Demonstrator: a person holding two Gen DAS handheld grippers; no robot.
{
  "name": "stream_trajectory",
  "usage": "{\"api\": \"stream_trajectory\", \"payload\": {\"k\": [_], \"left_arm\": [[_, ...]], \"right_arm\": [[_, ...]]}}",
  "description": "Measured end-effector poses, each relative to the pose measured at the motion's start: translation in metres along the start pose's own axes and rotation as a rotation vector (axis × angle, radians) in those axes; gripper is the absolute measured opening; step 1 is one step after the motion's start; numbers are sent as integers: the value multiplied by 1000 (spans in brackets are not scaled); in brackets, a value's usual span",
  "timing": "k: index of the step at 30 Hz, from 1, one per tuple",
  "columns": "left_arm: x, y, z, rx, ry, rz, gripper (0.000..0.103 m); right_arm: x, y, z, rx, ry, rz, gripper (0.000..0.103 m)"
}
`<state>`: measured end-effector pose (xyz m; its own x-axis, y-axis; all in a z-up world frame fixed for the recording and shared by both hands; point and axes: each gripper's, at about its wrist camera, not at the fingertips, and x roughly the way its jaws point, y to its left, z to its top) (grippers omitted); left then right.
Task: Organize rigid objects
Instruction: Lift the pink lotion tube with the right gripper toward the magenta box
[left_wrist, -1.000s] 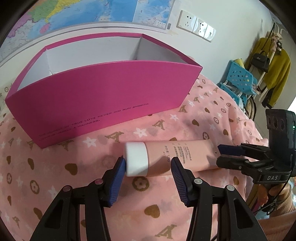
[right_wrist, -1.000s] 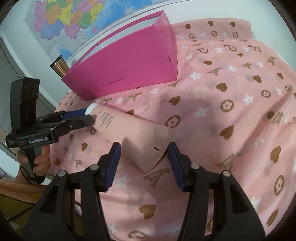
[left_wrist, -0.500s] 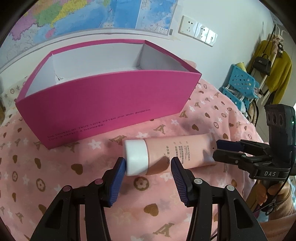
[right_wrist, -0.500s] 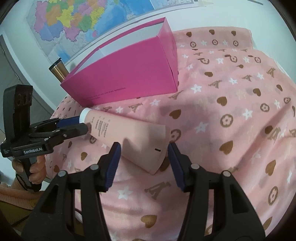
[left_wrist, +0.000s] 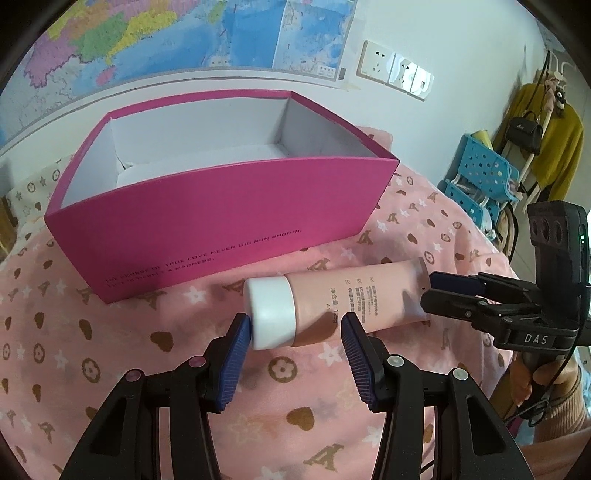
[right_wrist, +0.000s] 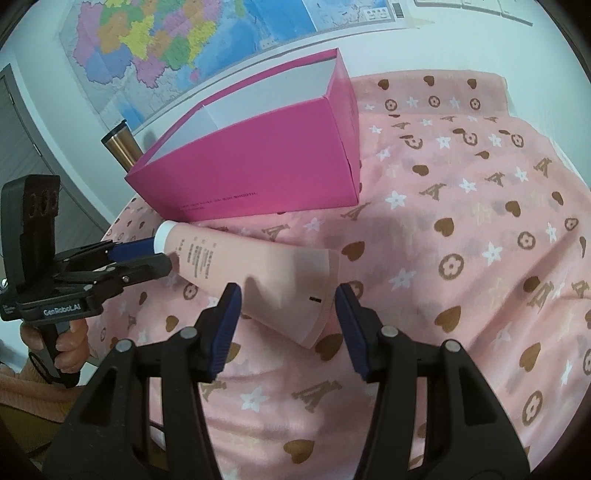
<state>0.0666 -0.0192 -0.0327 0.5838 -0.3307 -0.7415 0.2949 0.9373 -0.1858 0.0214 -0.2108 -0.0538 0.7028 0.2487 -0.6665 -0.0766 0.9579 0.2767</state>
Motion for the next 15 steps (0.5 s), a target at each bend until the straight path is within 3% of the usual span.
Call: {"api": "stream_trajectory", "payload": {"k": [15], "left_arm": [[-13, 1, 5, -12, -38, 7, 51]], "right_arm": [[-6, 8, 10, -32, -31, 6, 56]]}}
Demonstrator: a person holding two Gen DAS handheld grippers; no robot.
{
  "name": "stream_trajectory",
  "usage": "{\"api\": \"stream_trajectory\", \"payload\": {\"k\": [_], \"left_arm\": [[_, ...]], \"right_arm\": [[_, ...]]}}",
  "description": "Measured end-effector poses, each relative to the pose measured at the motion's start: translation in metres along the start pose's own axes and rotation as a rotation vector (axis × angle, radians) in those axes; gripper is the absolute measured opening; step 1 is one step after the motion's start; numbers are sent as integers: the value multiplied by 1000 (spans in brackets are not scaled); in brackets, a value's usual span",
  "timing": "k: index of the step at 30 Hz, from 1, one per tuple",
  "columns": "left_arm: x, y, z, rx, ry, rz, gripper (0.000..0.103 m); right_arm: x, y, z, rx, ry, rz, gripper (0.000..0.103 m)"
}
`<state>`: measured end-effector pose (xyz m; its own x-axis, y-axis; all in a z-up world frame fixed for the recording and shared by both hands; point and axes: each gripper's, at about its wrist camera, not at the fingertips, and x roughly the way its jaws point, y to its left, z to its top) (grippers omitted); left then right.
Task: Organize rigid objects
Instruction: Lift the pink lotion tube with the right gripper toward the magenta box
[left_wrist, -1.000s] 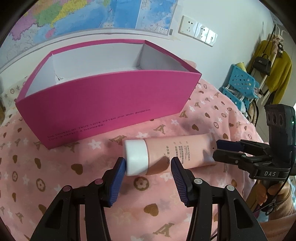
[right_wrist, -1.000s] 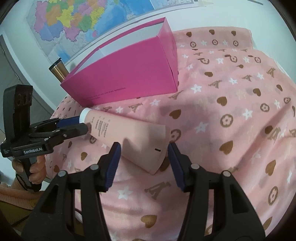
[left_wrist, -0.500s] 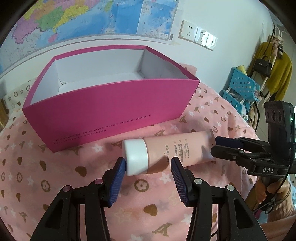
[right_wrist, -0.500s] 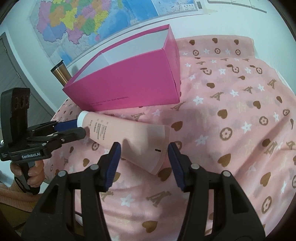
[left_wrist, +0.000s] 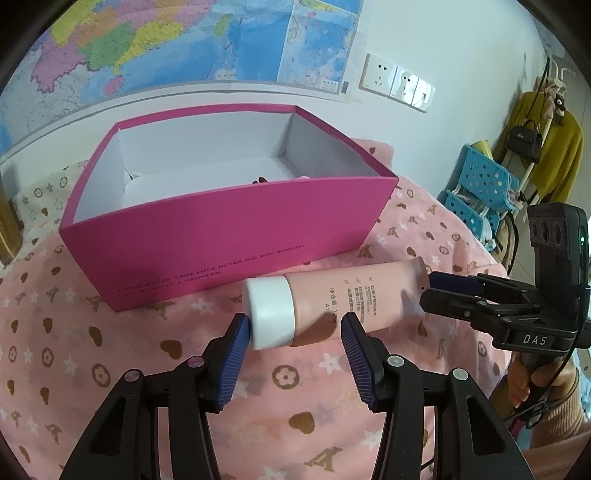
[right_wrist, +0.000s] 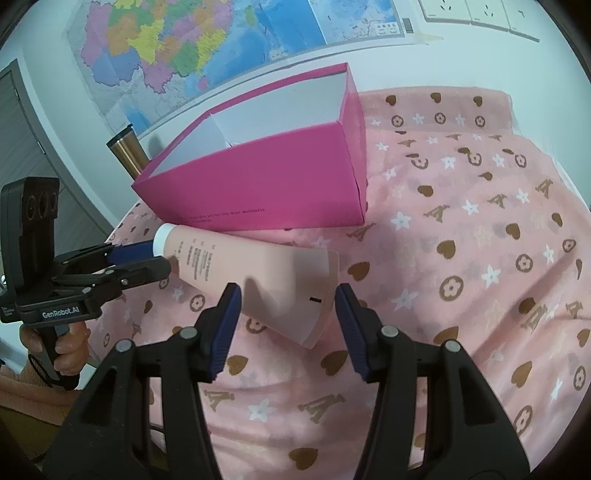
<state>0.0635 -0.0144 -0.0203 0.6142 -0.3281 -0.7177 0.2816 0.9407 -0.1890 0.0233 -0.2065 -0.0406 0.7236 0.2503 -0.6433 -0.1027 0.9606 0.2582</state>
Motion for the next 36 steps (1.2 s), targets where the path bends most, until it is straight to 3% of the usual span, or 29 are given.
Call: {"api": "stream_trajectory", "payload": {"k": [36], "left_arm": [[-12, 1, 15, 4, -61, 18, 51]], "right_arm": [[-5, 4, 24, -46, -55, 10, 56]]}}
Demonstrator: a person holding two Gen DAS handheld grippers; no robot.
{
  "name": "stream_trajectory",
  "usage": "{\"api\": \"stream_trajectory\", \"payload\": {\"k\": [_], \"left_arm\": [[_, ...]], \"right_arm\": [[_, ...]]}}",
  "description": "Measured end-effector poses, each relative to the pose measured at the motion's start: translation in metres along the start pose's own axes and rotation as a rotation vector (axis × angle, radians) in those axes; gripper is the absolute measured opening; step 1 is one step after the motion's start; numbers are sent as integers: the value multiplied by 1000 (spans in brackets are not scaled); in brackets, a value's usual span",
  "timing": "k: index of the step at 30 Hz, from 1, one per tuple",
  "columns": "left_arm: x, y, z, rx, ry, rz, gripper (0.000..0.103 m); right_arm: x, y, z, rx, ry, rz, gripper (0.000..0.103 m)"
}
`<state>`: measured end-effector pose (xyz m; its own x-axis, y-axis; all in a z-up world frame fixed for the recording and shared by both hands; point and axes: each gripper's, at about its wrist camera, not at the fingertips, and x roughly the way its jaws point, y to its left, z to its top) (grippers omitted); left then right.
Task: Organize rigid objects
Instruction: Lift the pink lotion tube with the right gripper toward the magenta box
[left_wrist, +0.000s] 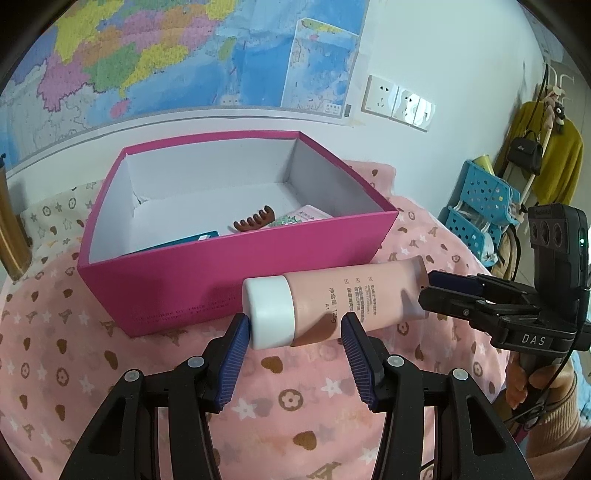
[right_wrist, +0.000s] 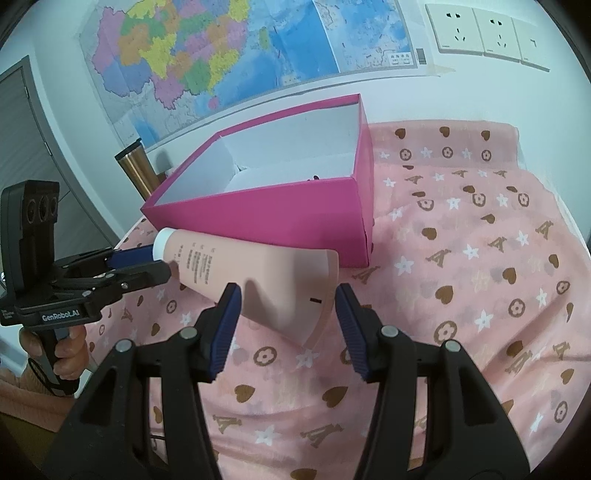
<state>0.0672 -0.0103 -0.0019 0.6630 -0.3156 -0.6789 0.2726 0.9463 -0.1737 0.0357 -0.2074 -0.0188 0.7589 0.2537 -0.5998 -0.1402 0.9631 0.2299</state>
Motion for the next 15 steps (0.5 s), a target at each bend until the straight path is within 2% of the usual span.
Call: {"api": "stream_trajectory", "payload": {"k": [15], "left_arm": [[-2, 0, 4, 5, -15, 3, 51]], "right_arm": [[-1, 0, 6, -6, -14, 2, 56]]}}
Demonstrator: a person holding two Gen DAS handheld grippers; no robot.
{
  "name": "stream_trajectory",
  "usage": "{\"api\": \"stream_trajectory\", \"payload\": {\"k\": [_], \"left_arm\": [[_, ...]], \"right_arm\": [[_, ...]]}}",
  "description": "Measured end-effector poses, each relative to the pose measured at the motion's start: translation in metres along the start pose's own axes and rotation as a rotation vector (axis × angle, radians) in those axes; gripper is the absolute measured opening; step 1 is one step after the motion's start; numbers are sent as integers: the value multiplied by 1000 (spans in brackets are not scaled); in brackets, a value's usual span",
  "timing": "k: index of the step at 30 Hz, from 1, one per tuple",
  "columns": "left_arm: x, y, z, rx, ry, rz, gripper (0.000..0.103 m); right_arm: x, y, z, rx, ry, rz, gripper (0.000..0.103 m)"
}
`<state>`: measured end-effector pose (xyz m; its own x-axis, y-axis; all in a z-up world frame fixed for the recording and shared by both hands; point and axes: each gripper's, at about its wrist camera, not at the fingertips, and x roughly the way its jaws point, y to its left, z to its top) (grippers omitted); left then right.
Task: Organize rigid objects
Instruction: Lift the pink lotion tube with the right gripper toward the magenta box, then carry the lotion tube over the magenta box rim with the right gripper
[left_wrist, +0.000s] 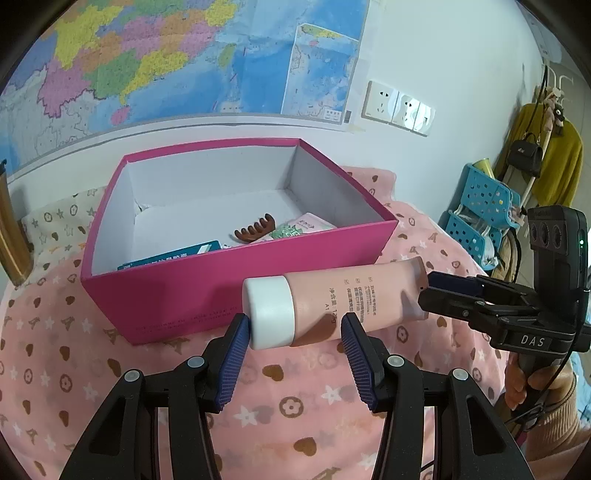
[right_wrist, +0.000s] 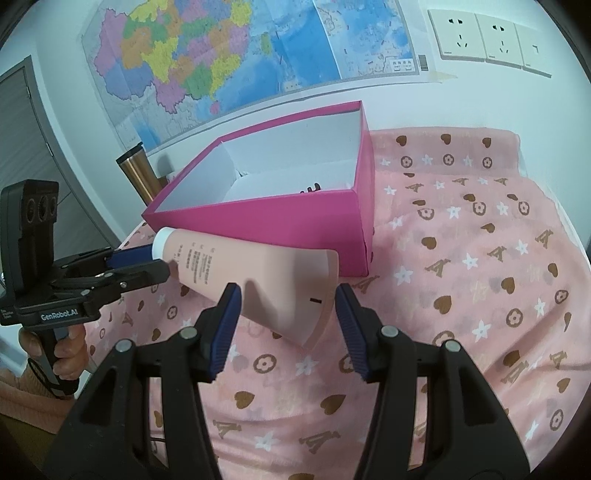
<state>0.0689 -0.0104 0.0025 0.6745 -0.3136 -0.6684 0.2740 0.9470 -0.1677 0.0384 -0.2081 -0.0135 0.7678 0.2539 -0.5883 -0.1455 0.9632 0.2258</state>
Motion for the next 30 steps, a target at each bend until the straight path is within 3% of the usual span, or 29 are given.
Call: {"api": "stream_trajectory", "payload": {"k": [30], "left_arm": [[-4, 1, 10, 8, -37, 11, 51]], "right_arm": [[-4, 3, 14, -24, -35, 4, 56]]}}
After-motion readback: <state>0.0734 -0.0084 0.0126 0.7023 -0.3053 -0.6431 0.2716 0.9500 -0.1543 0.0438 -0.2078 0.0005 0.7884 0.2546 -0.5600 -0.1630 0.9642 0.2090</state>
